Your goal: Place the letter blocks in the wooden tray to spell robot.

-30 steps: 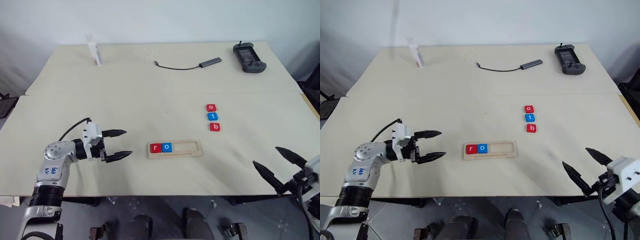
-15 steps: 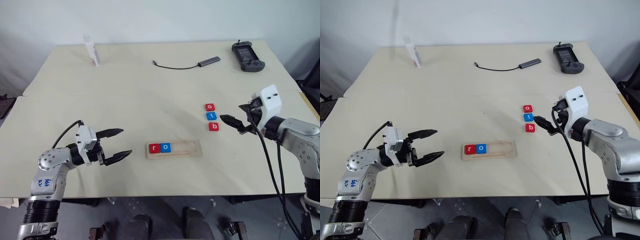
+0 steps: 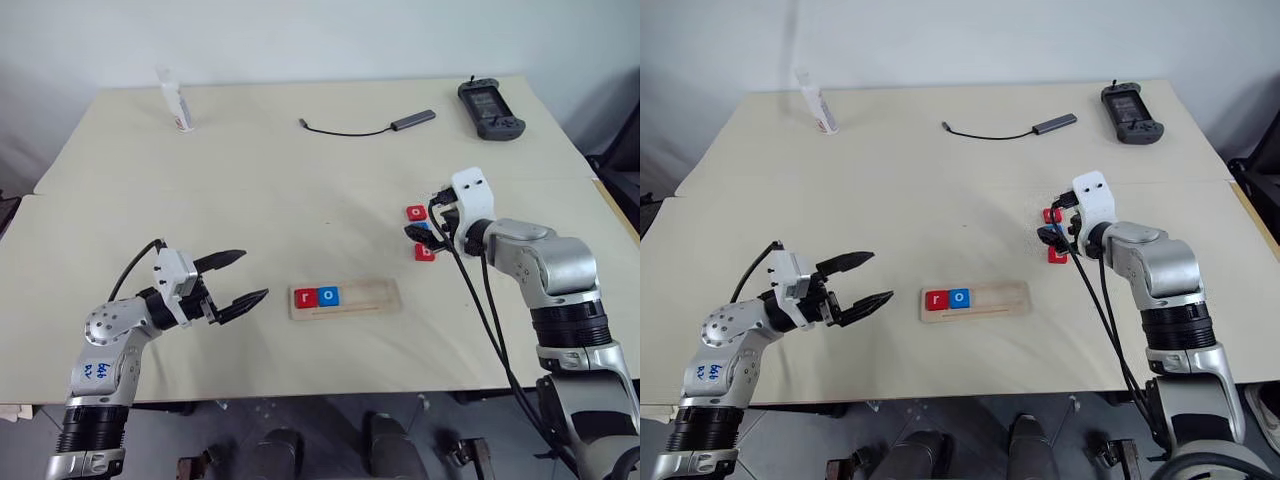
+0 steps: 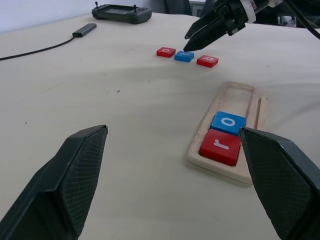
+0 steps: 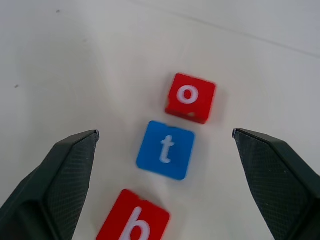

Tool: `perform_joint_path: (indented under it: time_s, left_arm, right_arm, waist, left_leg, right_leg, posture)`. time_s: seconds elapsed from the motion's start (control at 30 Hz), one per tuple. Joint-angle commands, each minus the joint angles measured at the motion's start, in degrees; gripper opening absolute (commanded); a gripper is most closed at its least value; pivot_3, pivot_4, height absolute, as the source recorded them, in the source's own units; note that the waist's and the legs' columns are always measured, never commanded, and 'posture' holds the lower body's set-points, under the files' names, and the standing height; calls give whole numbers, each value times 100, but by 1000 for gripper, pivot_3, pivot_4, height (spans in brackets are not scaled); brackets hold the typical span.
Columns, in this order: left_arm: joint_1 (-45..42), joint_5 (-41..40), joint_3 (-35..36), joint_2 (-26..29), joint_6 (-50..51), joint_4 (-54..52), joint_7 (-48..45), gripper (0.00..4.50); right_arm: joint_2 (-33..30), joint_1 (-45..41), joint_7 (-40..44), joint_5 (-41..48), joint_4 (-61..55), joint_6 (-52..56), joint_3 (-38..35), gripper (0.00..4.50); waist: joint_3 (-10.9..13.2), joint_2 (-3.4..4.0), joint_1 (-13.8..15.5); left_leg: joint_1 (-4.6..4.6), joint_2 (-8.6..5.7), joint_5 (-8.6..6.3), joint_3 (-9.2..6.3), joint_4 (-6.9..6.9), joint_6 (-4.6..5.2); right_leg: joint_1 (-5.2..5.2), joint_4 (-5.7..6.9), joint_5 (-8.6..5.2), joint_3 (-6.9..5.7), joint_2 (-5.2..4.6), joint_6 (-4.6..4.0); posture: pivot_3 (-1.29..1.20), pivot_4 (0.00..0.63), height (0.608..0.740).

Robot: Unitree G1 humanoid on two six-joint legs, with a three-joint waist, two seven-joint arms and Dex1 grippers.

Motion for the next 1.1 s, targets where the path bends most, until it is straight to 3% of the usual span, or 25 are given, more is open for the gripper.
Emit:
perform_joint_path:
  time_s: [0.03,0.33,0.57,0.8,0.9,1.1]
  left_arm:
    - [-19,-16,-11,7,-88,-201,16,4451]
    - [-64,-56,-90,50,-6,-226,-35,4451]
    - [-192,-11,-186,84,-48,-90,-145,4451]
    - [-434,-32,-285,111,18,18,-349,4451]
    - [-510,-50,-289,119,46,19,-375,4500]
    - [-567,-21,-341,57,26,62,-374,4500]
  right_arm:
    - [58,-182,-73,-127,-45,-101,-194,4500]
    - [324,94,-554,-43,-930,945,-564,4500]
    - [1043,781,-1293,-96,-2148,1927,-982,4500]
    - [1473,1116,-1648,-346,-2091,1734,-922,4500]
    - [1533,1206,-1683,-435,-1984,1633,-843,3844]
    - [1514,1259,-1721,-525,-2008,1582,-909,1805]
  waist:
    - [0,0,-14]
    - [0,1,-4]
    - [0,1,-1]
    - [-2,3,-12]
    - [-2,3,-14]
    - [-2,3,-23]
  left_leg:
    - [0,0,0,1,0,0]
    - [-6,0,0,-1,1,0]
    - [-9,0,0,-7,2,-1]
    - [-7,-2,0,-4,6,-1]
    - [-7,-2,0,-5,5,-1]
    - [-5,-2,0,-4,5,-1]
  right_leg:
    - [-1,0,0,1,0,0]
    - [-5,1,0,0,0,0]
    - [-6,3,1,-4,0,-1]
    - [-6,9,1,-2,-1,-2]
    - [-6,9,1,-3,-1,-2]
    - [-5,9,1,-2,-1,-2]
  posture:
    - [0,150,740]
    - [0,150,740]
    - [0,150,740]
    - [0,150,740]
    - [0,150,740]
    - [0,150,740]
